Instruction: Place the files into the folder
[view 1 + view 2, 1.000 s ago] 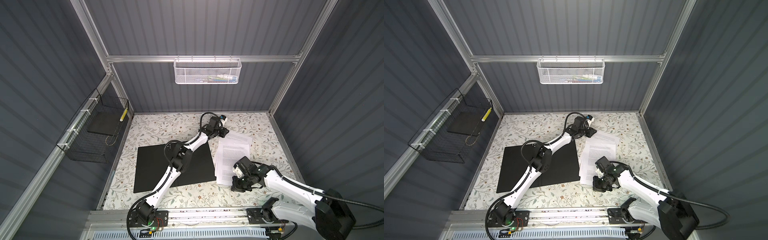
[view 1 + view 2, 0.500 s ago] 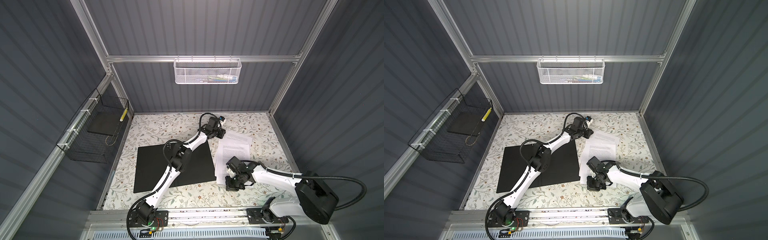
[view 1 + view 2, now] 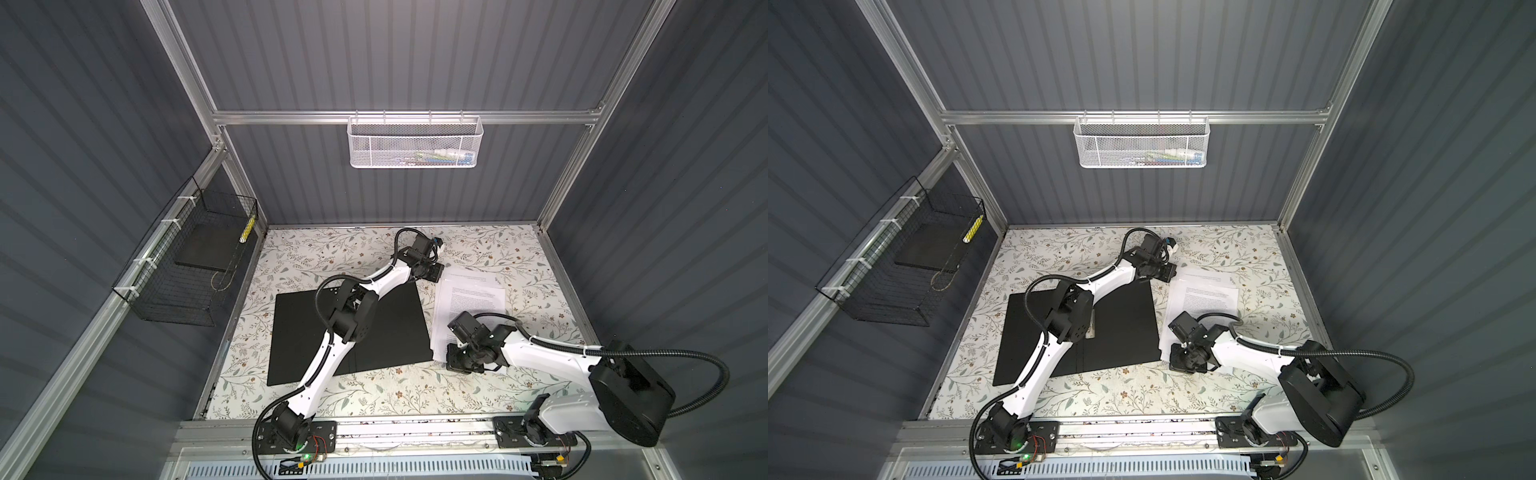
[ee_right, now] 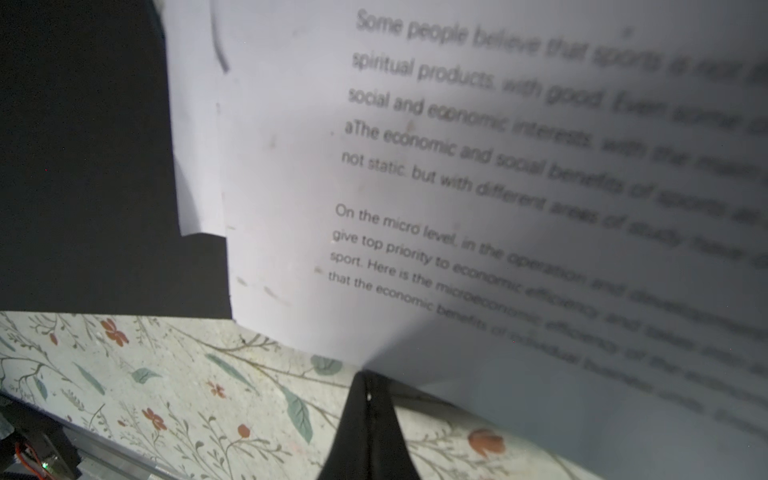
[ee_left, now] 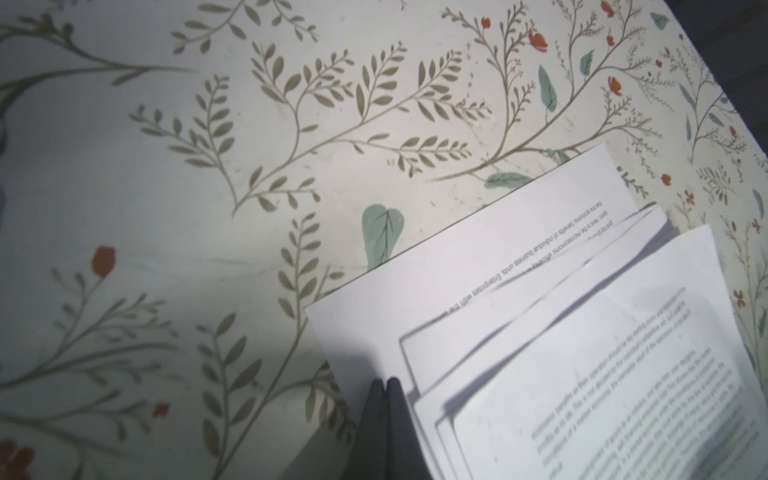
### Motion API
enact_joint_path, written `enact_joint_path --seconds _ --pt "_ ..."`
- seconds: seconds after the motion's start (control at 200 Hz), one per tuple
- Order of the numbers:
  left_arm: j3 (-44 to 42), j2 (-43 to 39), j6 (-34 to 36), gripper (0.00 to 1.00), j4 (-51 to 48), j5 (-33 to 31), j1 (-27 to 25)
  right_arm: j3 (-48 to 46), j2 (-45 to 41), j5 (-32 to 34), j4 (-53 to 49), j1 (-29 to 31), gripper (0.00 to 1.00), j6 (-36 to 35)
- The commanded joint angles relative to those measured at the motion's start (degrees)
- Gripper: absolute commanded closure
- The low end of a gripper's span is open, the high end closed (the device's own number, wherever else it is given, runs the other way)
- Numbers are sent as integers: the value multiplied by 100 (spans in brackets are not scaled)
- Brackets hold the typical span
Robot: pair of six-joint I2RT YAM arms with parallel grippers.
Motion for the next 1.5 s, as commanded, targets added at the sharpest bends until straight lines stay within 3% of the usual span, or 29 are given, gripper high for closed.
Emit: enact_joint_path --seconds 0.0,0.075,0.095,0.19,0.245,0.26,0.35,0.495,0.615,0.735,0.816,0.991,1.496 --pt "-373 -191 -109 100 -383 -133 31 9 93 283 195 21 100 -21" --pt "-281 -225 -85 100 -356 -75 66 114 57 252 180 21 95 -233" --pt "-230 -231 -88 94 -354 -73 86 142 29 225 172 17 93 -305" --pt "81 -275 -87 33 -326 76 151 298 -308 330 -151 -11 85 -607" --pt "322 -300 -118 5 -358 210 195 387 -572 388 -396 -123 79 -867" --pt "388 -303 -127 1 -395 239 205 416 -668 414 -479 -181 78 -939" --pt "608 -442 -138 1 -520 241 250 494 -1240 385 -873 -732 66 -1378" --pt "84 -897 -321 1 -465 108 299 428 -1904 -125 -1211 -2457 56 -1911" --pt "-761 -1247 -680 1 -249 114 313 633 -1701 7 -1231 -3356 50 -2296" --pt "-1523 -1476 -1078 1 43 432 312 737 -1063 -386 -723 -3972 44 -2581" --pt "-2021 -1612 -1293 1 286 663 287 904 -612 -422 -520 -4242 42 -2729" --pt "-2592 -1801 -1384 1 417 523 140 1103 155 -439 -42 -4617 34 -2882" --pt "-2583 -1702 -1344 1 239 274 -74 1792 1544 -984 486 -5137 19 -3061"
